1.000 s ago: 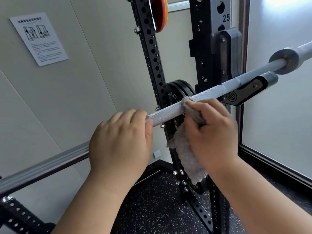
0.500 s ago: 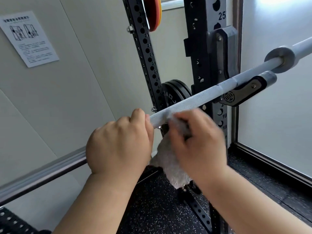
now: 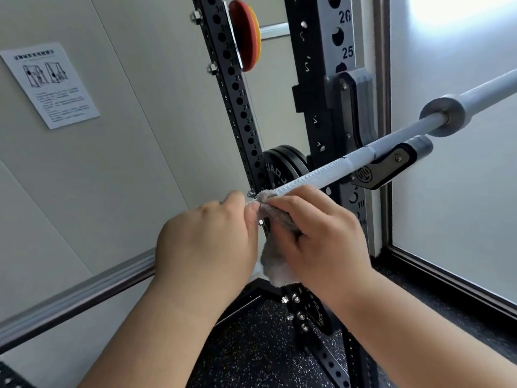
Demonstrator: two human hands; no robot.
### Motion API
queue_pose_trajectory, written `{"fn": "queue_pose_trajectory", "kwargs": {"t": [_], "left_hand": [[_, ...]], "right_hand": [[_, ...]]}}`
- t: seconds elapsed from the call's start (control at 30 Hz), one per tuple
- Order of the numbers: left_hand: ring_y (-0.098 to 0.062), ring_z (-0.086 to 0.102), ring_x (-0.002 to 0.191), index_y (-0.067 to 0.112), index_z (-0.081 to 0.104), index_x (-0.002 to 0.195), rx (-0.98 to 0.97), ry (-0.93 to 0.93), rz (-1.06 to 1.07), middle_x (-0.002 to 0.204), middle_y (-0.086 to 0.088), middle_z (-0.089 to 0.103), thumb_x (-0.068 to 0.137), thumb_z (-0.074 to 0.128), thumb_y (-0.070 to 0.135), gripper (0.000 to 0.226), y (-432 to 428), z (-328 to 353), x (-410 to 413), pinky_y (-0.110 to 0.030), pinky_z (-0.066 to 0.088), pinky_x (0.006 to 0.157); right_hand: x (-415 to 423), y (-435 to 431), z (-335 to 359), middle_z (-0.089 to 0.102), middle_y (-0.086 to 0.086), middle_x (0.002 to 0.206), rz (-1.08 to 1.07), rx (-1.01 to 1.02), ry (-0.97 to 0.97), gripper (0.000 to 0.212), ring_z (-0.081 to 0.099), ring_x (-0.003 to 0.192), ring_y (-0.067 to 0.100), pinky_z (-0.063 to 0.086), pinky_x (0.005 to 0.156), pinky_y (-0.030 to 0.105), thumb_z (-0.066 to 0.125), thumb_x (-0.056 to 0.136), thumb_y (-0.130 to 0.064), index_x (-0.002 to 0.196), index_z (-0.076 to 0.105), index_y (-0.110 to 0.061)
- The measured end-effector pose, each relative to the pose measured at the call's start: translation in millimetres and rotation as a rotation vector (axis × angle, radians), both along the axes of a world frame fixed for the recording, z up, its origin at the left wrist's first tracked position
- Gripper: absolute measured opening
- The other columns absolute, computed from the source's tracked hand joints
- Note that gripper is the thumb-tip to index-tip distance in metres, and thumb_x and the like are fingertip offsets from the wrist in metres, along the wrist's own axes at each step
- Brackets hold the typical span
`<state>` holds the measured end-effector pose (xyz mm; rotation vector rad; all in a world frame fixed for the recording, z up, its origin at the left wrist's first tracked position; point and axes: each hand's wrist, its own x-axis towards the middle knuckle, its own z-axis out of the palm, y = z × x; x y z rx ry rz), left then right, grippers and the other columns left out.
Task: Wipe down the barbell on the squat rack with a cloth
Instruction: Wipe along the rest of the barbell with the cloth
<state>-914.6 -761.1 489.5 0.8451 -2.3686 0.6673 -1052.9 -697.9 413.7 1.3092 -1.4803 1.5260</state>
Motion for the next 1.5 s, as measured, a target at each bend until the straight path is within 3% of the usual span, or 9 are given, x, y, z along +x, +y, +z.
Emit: {"fn": "queue_pose_trajectory", "kwargs": {"t": [0.13,0.3,0.4,0.8,0.93,1.07,1.23,1.37,1.5], "left_hand": [[-0.025,0.043,0.057,0.026,0.033,0.085,-0.035,-0.058,-0.008,0.067,0.006,0.046,0.102,0.013,0.046,0.033,0,-1,-16,-0.033,0.024,0.050],[-0.026,0.049,0.067,0.027,0.034,0.086,0.127,-0.155,-0.037,0.076,0.003,0.058,0.098,0.032,0.055,0.031,-3,11,-19,-0.036,0.036,0.057],[-0.024,0.052,0.068,0.027,0.034,0.086,0.147,-0.193,-0.010,0.074,0.006,0.052,0.098,0.042,0.059,0.035,-2,14,-26,-0.036,0.040,0.060],[-0.020,0.019,0.041,0.025,0.033,0.072,-0.010,-0.026,0.255,0.050,0.006,0.019,0.090,0.058,0.064,0.050,10,-1,-55,-0.021,0.011,0.047],[-0.018,0.013,0.041,0.026,0.032,0.070,0.020,-0.048,0.207,0.049,0.007,0.018,0.085,0.046,0.081,0.059,9,1,-51,-0.020,0.009,0.047],[-0.014,0.009,0.038,0.023,0.030,0.063,0.087,-0.053,0.128,0.043,0.008,0.022,0.079,0.031,0.089,0.068,9,7,-50,-0.017,0.012,0.047],[-0.015,0.038,0.044,0.022,0.038,0.069,0.039,-0.128,0.195,0.055,0.005,0.047,0.069,-0.001,0.092,0.080,3,5,-54,-0.025,0.025,0.045],[-0.017,0.055,0.053,0.022,0.049,0.071,0.211,-0.126,0.156,0.059,0.004,0.056,0.072,0.010,0.094,0.082,-5,12,-55,-0.028,0.042,0.051],[-0.019,0.056,0.051,0.020,0.052,0.072,0.459,-0.134,0.130,0.057,0.002,0.058,0.074,0.023,0.097,0.082,-10,23,-57,-0.028,0.039,0.049]], "right_hand": [[-41,12,16,0.070,-0.012,0.091,-0.100,-0.007,-0.249,0.015,0.065,0.075,0.009,0.058,0.069,0.038,0.070,0.097,-0.029,0.106,0.081,-0.025],[-12,11,5,0.067,-0.006,0.091,-0.016,0.095,0.034,0.018,0.062,0.065,0.014,0.055,0.051,0.035,0.067,0.096,-0.027,0.107,0.081,-0.023],[-56,19,18,0.067,-0.010,0.092,-0.142,0.047,-0.180,0.017,0.064,0.073,0.013,0.060,0.064,0.040,0.067,0.099,-0.032,0.111,0.079,-0.031],[-68,18,11,0.064,-0.011,0.099,-0.177,0.057,-0.177,0.026,0.064,0.075,0.014,0.058,0.064,0.038,0.059,0.102,-0.034,0.122,0.076,-0.030],[-53,16,0,0.065,-0.011,0.098,-0.065,0.114,-0.008,0.032,0.062,0.069,0.012,0.058,0.055,0.036,0.058,0.098,-0.030,0.125,0.075,-0.029],[-93,21,3,0.065,-0.010,0.098,-0.156,0.005,-0.238,0.027,0.062,0.075,0.011,0.059,0.065,0.040,0.060,0.101,-0.028,0.124,0.075,-0.031],[-71,13,-7,0.068,-0.006,0.098,-0.048,0.050,-0.015,0.031,0.064,0.073,0.014,0.058,0.058,0.038,0.058,0.099,-0.023,0.125,0.075,-0.024],[-98,17,-2,0.067,-0.006,0.099,-0.125,-0.026,-0.239,0.029,0.066,0.076,0.017,0.059,0.065,0.042,0.062,0.099,-0.024,0.124,0.076,-0.028],[-61,10,-7,0.065,-0.005,0.094,-0.012,0.060,0.003,0.030,0.063,0.067,0.016,0.055,0.054,0.037,0.060,0.098,-0.020,0.124,0.076,-0.024]]}}
